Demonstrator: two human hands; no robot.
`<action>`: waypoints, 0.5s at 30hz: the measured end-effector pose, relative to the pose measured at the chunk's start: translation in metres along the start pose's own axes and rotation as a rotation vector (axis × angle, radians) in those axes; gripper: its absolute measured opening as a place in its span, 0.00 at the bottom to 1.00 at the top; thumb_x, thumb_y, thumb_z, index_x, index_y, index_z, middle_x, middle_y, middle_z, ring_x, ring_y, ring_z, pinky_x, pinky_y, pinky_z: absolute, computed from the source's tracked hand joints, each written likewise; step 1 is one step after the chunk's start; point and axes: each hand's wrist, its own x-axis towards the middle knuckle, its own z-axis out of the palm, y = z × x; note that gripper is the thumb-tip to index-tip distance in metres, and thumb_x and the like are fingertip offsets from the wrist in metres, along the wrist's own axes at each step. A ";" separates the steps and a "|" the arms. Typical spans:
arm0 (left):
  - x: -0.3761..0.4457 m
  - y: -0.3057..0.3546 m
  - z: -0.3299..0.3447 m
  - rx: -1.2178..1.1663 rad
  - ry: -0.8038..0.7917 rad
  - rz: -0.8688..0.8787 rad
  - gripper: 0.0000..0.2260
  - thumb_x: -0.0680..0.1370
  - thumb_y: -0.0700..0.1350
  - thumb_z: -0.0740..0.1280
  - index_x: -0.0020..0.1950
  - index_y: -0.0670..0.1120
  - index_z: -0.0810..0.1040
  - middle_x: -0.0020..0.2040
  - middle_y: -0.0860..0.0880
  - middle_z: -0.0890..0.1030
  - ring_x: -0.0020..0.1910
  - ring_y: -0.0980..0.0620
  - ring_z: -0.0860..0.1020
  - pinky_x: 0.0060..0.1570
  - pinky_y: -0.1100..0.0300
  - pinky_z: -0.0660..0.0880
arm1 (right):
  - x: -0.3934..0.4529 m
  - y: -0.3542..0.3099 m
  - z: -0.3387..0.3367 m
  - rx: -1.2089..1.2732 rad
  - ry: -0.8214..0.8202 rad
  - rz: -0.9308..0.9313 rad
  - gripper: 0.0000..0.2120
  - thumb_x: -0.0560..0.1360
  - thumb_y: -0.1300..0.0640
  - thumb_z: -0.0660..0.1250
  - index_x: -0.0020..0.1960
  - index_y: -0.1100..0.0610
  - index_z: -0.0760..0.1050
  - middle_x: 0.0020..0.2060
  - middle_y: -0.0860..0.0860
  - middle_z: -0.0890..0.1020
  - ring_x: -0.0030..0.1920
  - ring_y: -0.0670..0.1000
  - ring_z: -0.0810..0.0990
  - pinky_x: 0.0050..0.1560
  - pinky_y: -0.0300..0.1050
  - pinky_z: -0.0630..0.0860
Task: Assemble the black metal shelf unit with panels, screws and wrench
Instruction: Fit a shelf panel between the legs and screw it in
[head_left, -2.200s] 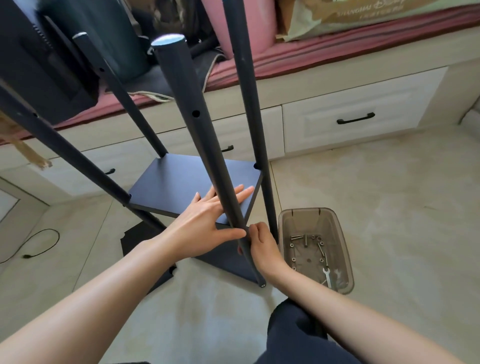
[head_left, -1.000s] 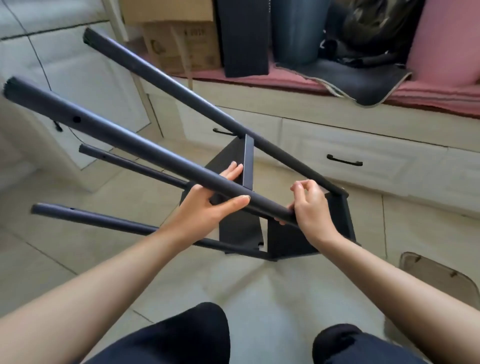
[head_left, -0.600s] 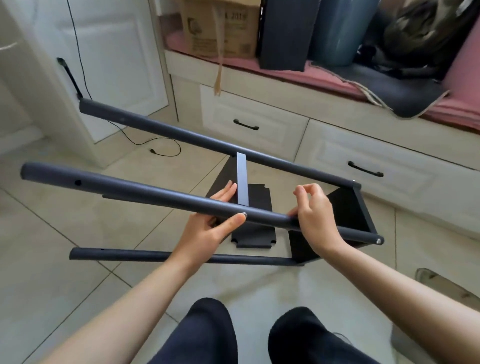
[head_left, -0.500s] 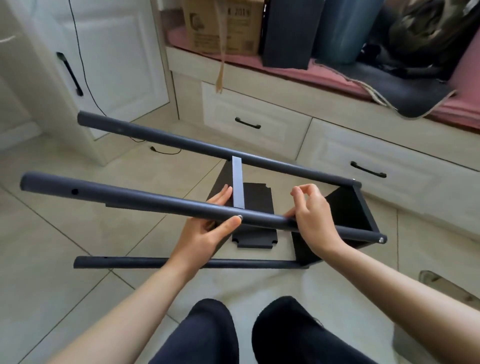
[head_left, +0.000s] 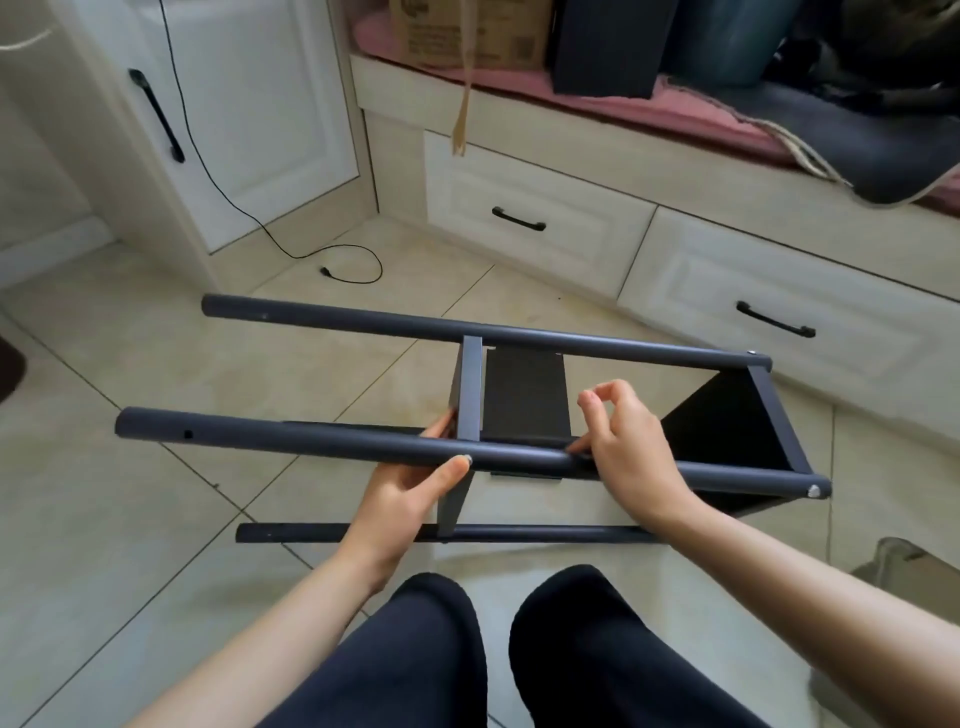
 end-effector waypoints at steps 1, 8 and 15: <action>-0.002 -0.005 -0.001 0.009 0.005 -0.024 0.26 0.70 0.57 0.74 0.68 0.65 0.74 0.64 0.59 0.81 0.66 0.58 0.77 0.71 0.53 0.71 | -0.004 0.003 0.003 -0.028 -0.007 0.004 0.06 0.83 0.45 0.56 0.52 0.46 0.68 0.31 0.48 0.83 0.40 0.47 0.83 0.51 0.58 0.78; -0.013 -0.019 -0.003 0.036 0.046 -0.113 0.30 0.66 0.61 0.74 0.67 0.54 0.79 0.57 0.55 0.85 0.61 0.55 0.81 0.65 0.56 0.76 | -0.016 0.011 0.010 -0.127 -0.005 0.030 0.07 0.82 0.44 0.55 0.50 0.45 0.67 0.29 0.44 0.82 0.41 0.46 0.81 0.47 0.50 0.73; -0.026 -0.012 -0.014 0.369 0.102 -0.141 0.22 0.65 0.70 0.67 0.46 0.56 0.83 0.44 0.64 0.85 0.50 0.64 0.82 0.49 0.70 0.76 | -0.025 0.007 0.014 -0.148 -0.068 0.064 0.07 0.83 0.44 0.55 0.52 0.46 0.68 0.31 0.43 0.83 0.44 0.48 0.81 0.53 0.54 0.75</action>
